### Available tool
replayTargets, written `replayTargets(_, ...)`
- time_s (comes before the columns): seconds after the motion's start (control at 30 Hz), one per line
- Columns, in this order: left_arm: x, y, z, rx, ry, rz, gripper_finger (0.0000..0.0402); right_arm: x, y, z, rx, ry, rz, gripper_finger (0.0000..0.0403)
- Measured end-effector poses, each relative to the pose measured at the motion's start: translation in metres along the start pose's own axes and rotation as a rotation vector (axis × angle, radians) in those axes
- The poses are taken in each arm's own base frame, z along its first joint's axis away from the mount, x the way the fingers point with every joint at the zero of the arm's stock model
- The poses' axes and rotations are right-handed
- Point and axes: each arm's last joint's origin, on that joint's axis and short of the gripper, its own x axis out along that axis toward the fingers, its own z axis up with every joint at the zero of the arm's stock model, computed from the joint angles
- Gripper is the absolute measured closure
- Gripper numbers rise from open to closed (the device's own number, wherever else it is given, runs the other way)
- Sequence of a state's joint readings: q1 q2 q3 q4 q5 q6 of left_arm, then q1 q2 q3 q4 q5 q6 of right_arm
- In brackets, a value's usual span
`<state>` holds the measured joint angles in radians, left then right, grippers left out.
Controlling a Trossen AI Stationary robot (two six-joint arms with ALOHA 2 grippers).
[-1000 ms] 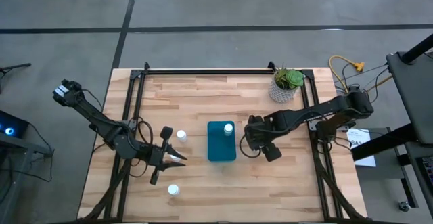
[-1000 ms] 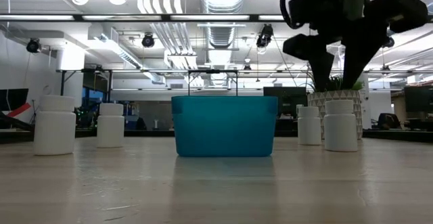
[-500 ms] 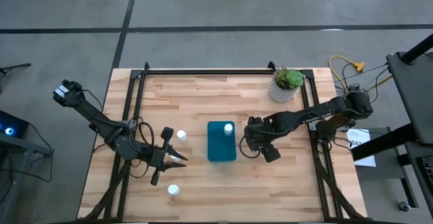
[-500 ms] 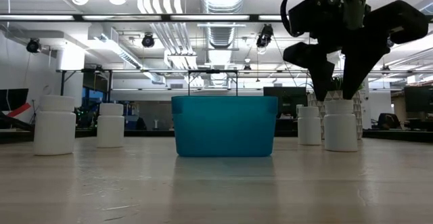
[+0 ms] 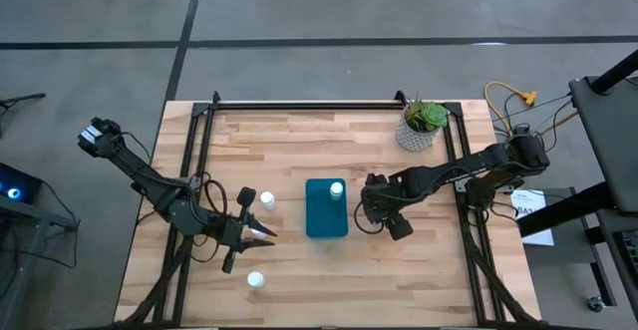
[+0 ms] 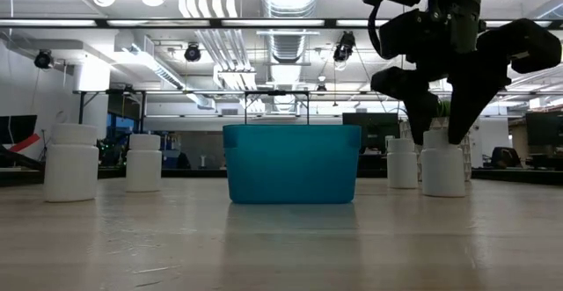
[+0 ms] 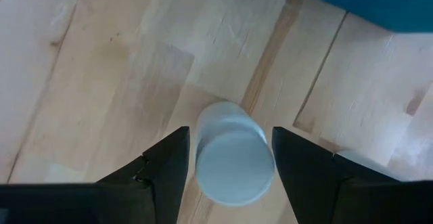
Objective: Pick and place pill bottles into a basket
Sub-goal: Put the medicine bottle in the blue bin
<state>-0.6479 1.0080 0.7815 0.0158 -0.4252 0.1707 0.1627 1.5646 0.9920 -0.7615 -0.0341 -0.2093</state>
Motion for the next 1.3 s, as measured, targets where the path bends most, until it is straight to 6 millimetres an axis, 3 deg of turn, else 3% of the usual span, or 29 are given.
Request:
replayTargets(0.6, 0.000, 0.000, 0.000, -0.001, -0.001, 0.000, 0.0332, 0.001, 0.001, -0.003, 0.004, 0.022, 0.004, 0.0201)
replayTargets(0.87, 0.000, 0.000, 0.000, -0.001, -0.002, 0.000, 0.0332, 0.001, 0.001, -0.003, 0.000, 0.022, 0.004, 0.0255)
replayTargets(1.03, 0.000, 0.000, 0.000, -0.001, -0.002, -0.001, 0.0332, 0.001, 0.000, -0.003, 0.004, 0.024, 0.003, 0.0255)
replayTargets(1.3, 0.000, 0.000, 0.001, -0.001, -0.003, -0.001, 0.0332, -0.015, -0.004, 0.004, 0.011, 0.050, -0.001, 0.0255)
